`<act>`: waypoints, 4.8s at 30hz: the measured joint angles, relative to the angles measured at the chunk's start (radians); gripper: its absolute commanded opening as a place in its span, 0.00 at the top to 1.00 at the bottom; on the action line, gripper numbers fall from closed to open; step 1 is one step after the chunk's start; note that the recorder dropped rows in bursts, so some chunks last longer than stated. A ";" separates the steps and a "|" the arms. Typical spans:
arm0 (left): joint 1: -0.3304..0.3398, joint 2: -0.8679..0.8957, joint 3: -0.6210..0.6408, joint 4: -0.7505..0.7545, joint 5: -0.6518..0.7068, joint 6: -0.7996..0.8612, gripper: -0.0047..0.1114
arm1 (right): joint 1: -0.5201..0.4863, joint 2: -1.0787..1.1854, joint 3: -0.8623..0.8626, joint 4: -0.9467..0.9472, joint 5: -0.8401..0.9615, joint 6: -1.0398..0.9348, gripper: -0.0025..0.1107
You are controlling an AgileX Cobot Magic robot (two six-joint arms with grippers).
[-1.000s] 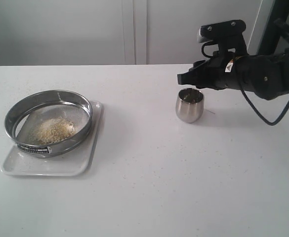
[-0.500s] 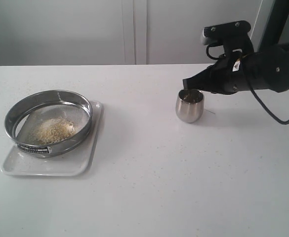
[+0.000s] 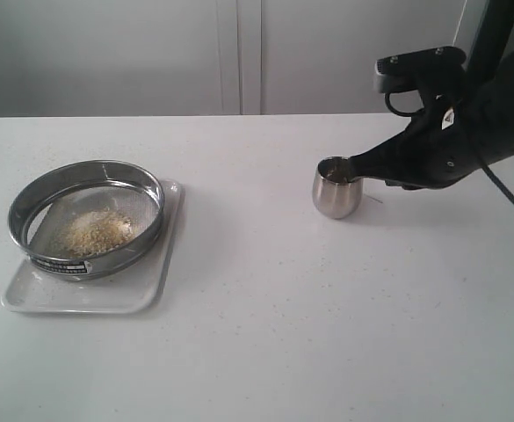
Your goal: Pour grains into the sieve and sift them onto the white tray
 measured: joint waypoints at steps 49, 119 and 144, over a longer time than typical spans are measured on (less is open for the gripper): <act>0.000 0.000 0.000 0.000 0.000 0.000 0.96 | -0.243 -0.341 0.000 0.122 0.430 -0.128 0.98; 0.000 0.000 0.002 0.000 -0.434 0.147 0.96 | -0.243 -0.341 0.000 0.122 0.430 -0.126 0.98; 0.000 0.178 -0.243 -0.031 -0.521 0.125 0.96 | -0.243 -0.341 0.000 0.122 0.430 -0.126 0.98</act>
